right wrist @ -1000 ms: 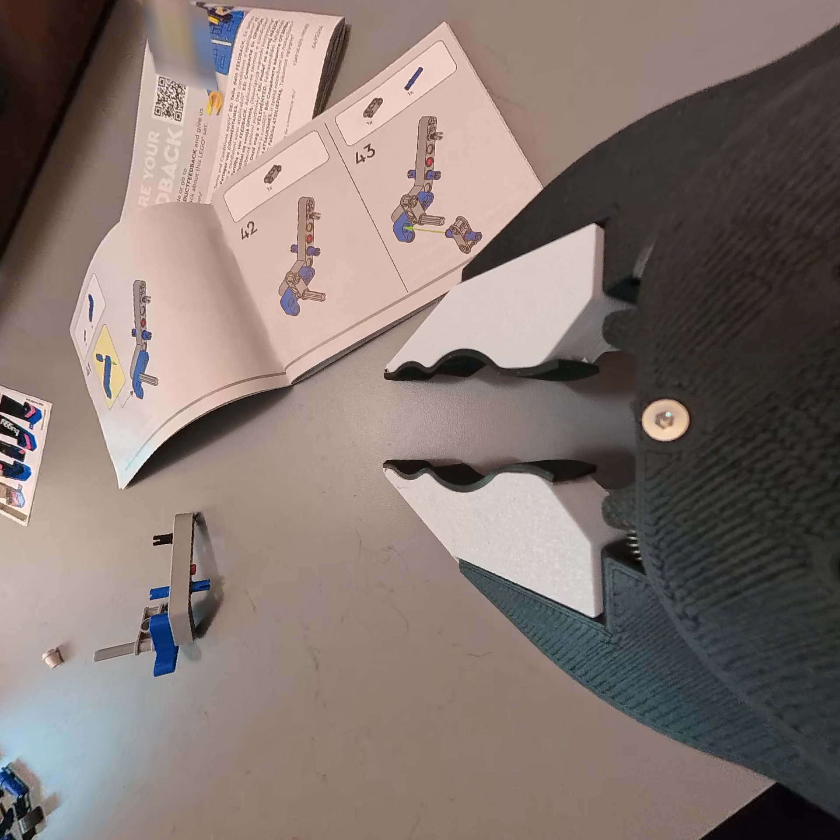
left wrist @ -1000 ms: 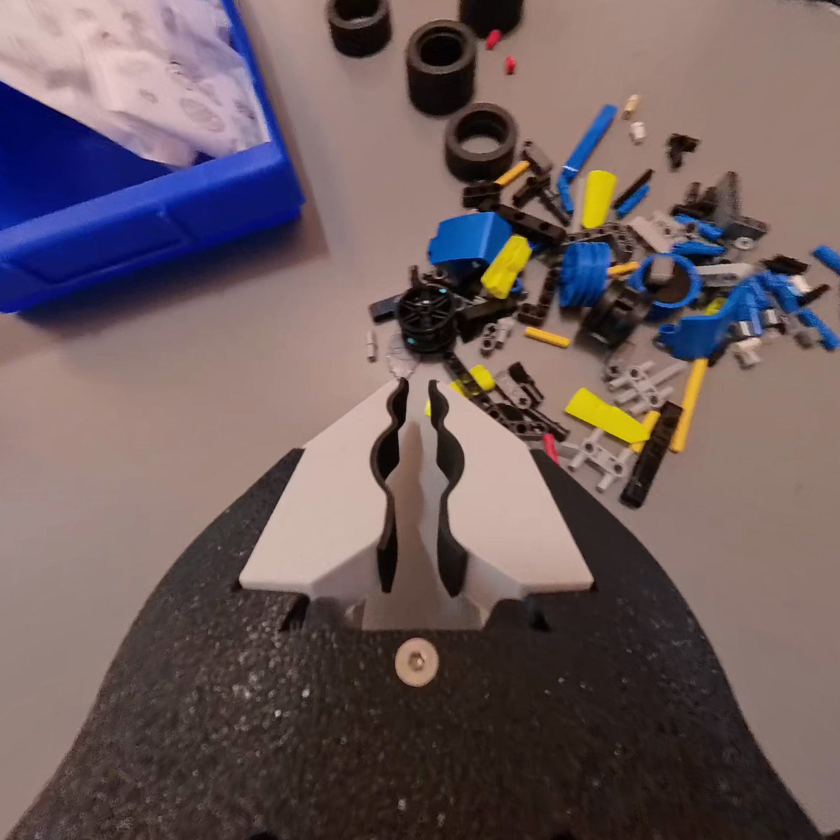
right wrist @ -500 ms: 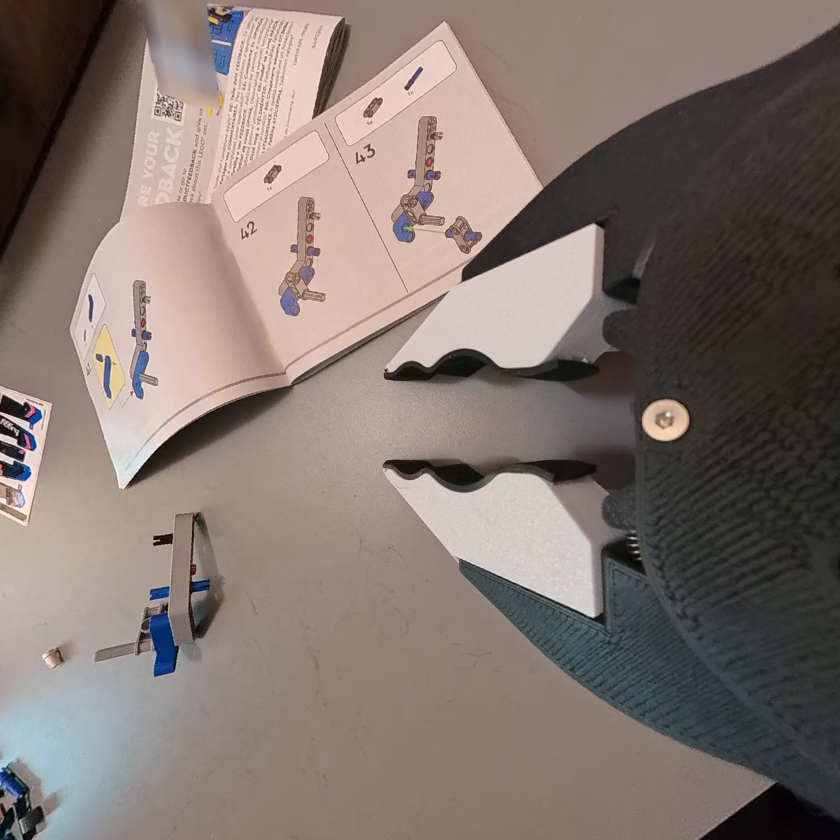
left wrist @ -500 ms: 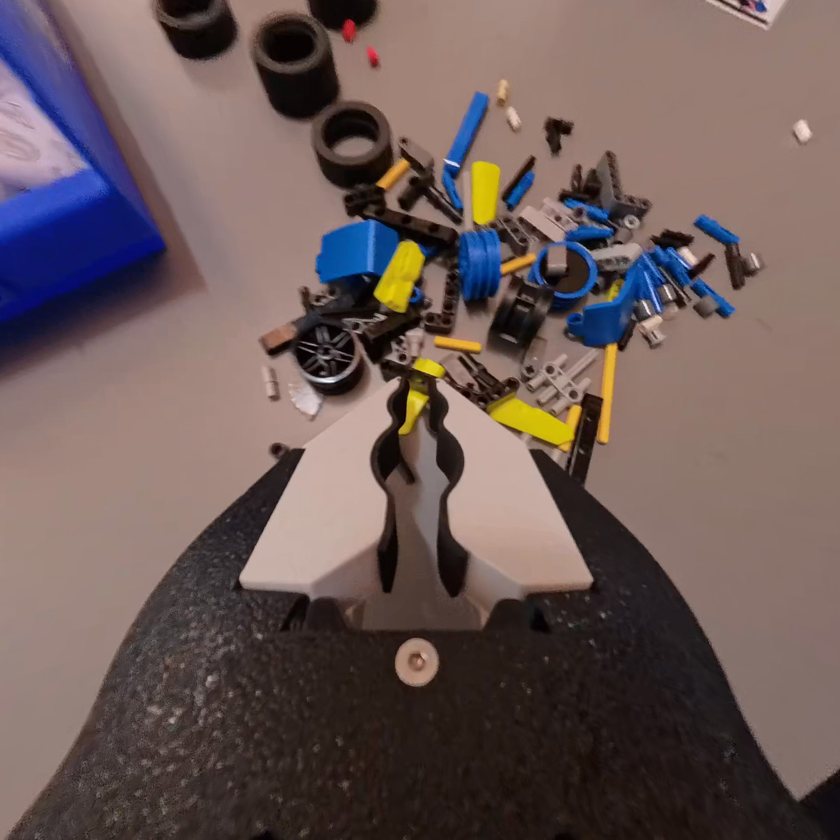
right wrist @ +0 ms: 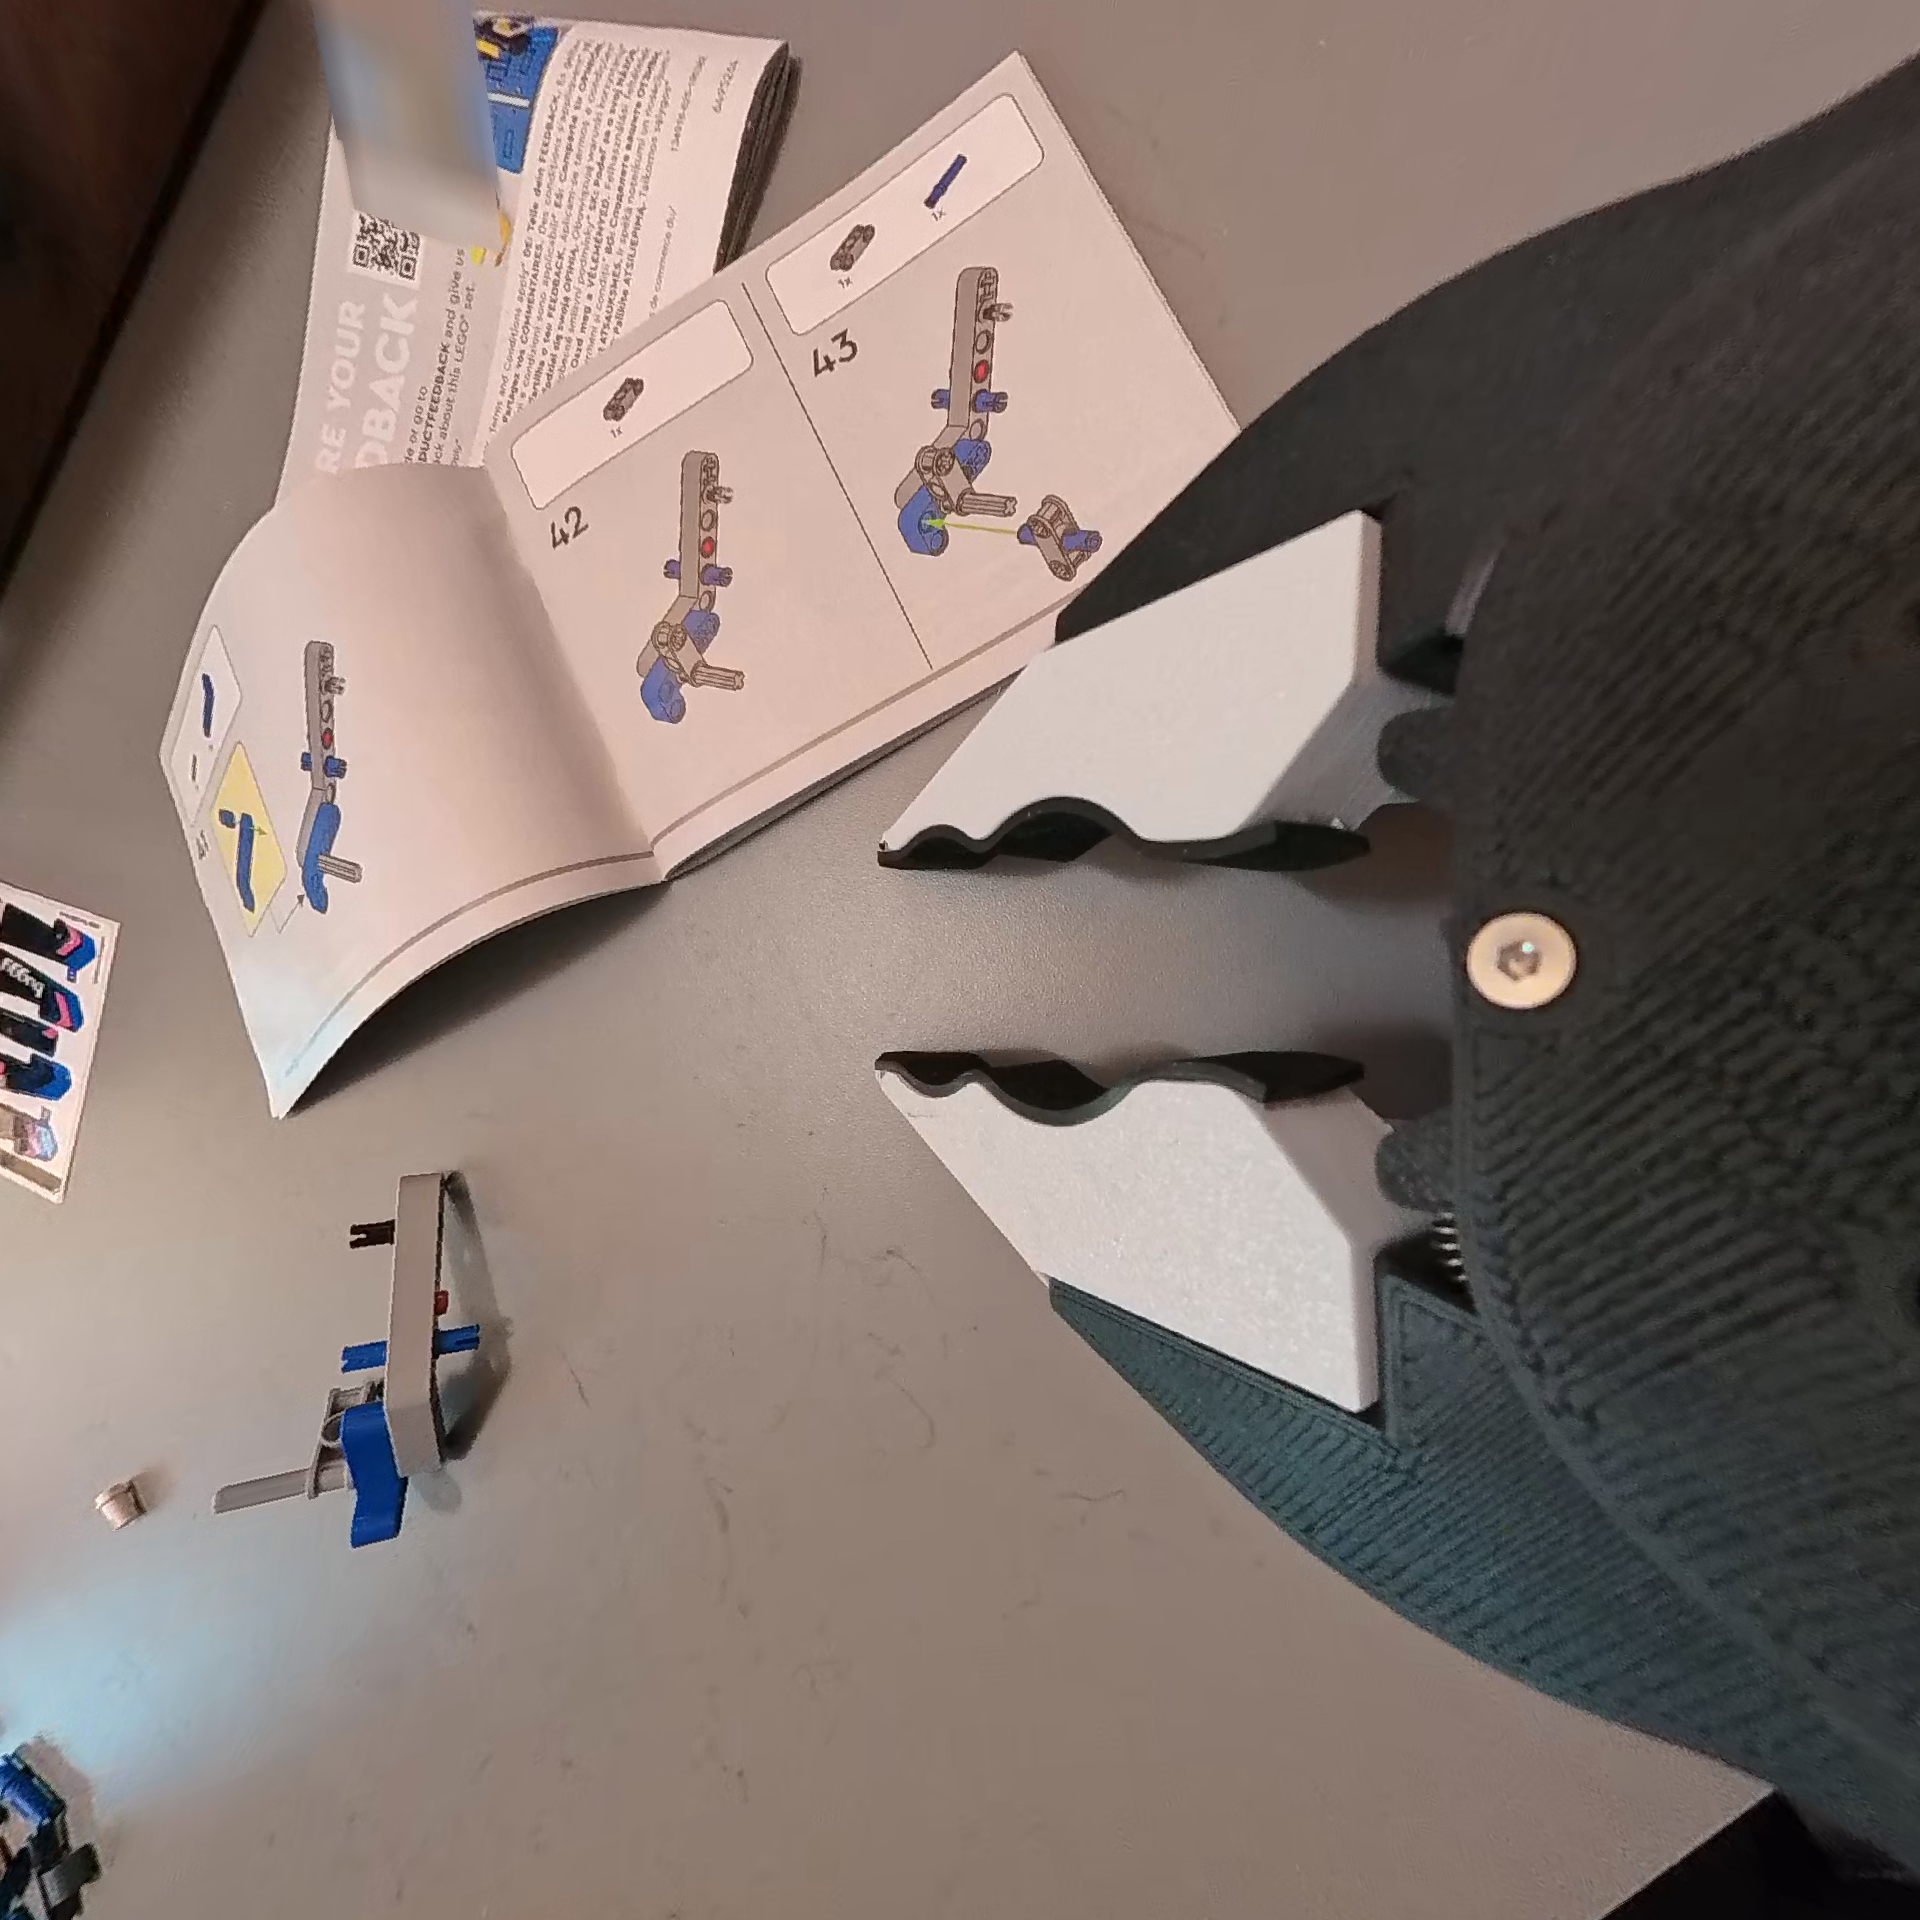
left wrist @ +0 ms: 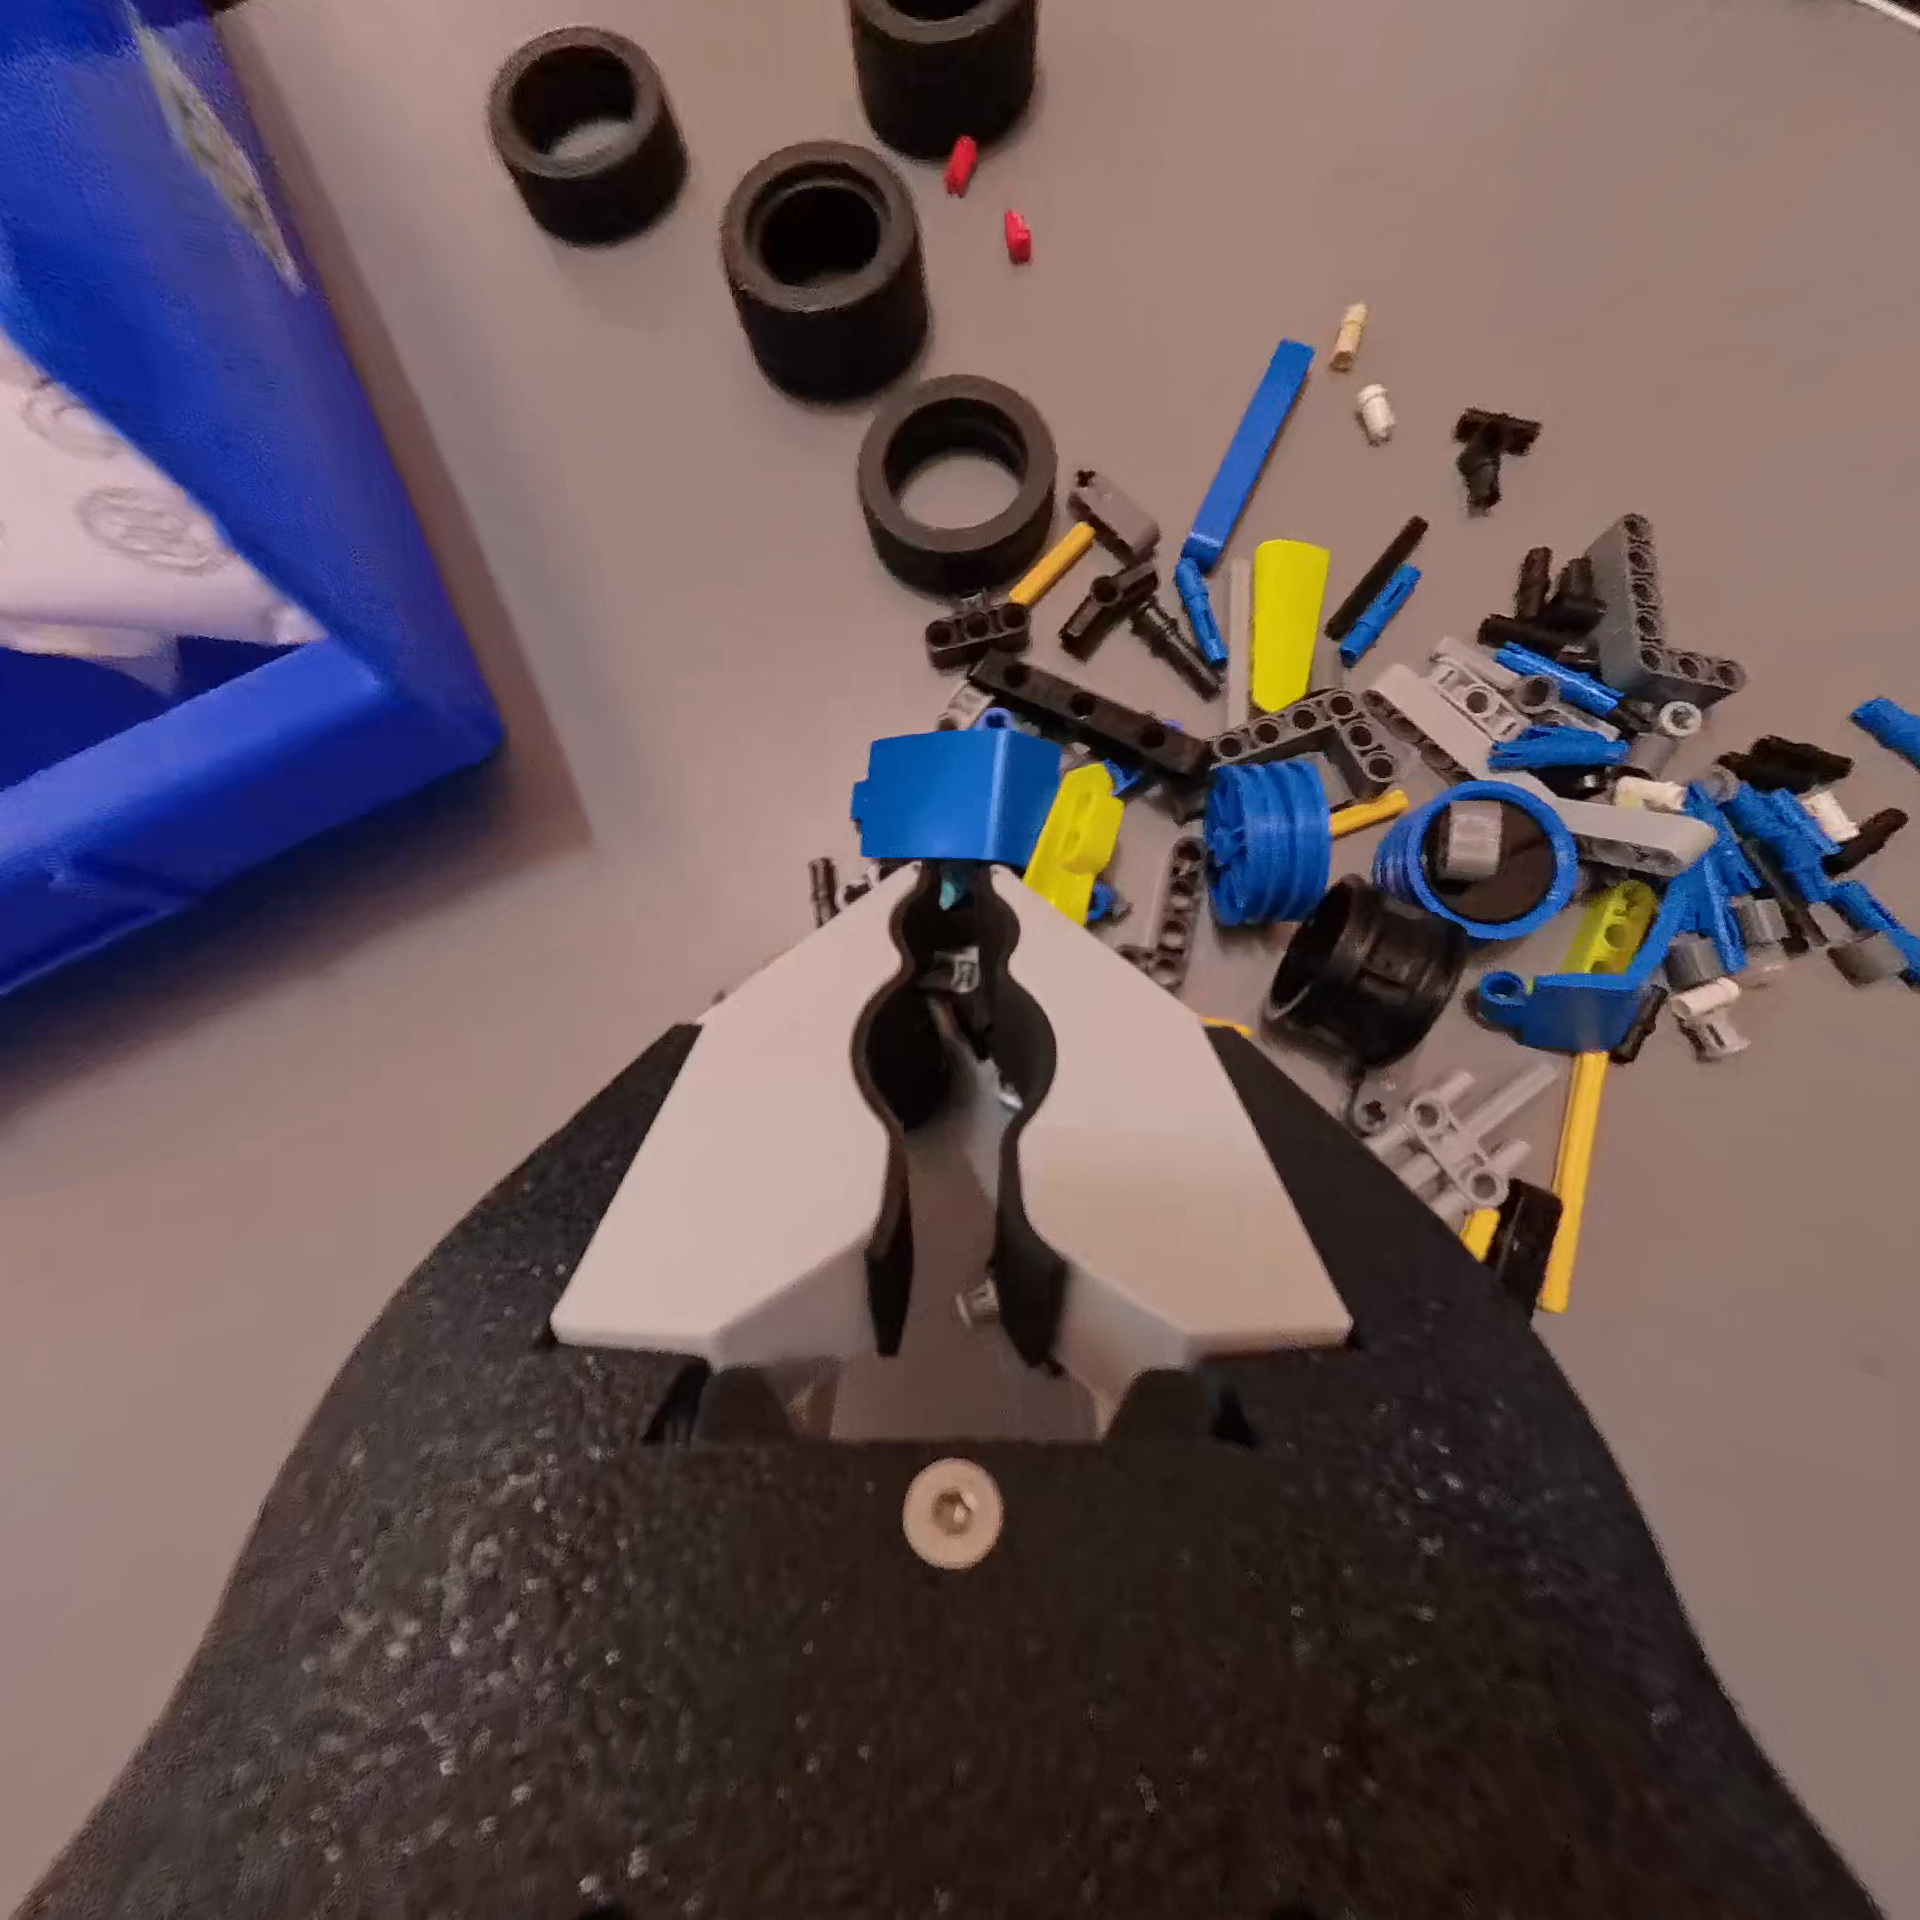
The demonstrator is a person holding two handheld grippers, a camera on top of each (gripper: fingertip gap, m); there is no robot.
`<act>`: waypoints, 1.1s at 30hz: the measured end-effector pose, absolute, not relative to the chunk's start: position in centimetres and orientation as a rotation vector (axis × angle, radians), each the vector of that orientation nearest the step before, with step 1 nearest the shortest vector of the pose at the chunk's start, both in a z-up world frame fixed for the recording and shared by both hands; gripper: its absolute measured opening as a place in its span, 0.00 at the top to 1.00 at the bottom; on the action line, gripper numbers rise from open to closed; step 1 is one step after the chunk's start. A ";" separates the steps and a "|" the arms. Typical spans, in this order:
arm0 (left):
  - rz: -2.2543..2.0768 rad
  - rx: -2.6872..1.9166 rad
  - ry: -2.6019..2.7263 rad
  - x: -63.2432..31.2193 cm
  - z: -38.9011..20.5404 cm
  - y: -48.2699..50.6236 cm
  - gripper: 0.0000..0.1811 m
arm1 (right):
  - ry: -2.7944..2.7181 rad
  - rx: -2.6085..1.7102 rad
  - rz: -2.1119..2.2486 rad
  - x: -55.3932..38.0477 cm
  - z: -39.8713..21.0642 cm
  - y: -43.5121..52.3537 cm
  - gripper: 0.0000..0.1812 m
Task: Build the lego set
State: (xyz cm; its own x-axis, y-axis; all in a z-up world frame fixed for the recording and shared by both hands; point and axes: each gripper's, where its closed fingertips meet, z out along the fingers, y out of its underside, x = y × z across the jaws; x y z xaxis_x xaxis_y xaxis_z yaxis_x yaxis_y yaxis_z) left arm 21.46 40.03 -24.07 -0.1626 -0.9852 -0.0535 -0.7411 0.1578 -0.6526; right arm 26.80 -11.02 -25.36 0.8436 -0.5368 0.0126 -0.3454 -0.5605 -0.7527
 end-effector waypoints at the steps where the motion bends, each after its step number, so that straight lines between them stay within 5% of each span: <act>1: -0.696 -1.614 1.980 21.7 -24.1 39.5 0.98 | 0.639 -2.219 -0.308 26.8 -25.3 -11.0 0.81; 23: -0.846 -1.460 2.110 18.4 -24.8 34.1 0.99 | 0.651 -2.215 -0.309 26.9 -25.4 -11.1 0.82; 33: -0.651 -1.539 1.923 19.4 -23.6 41.7 0.98 | 0.649 -2.217 -0.315 26.9 -25.3 -11.1 0.82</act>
State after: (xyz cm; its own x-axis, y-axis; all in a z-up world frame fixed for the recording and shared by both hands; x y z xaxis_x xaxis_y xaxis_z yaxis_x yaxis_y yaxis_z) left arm 19.40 41.67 -23.62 -0.1612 -0.9769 -0.1403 -0.6908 0.2132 -0.6909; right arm 26.94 -11.10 -25.35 0.8384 -0.5448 0.0151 -0.3491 -0.5582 -0.7527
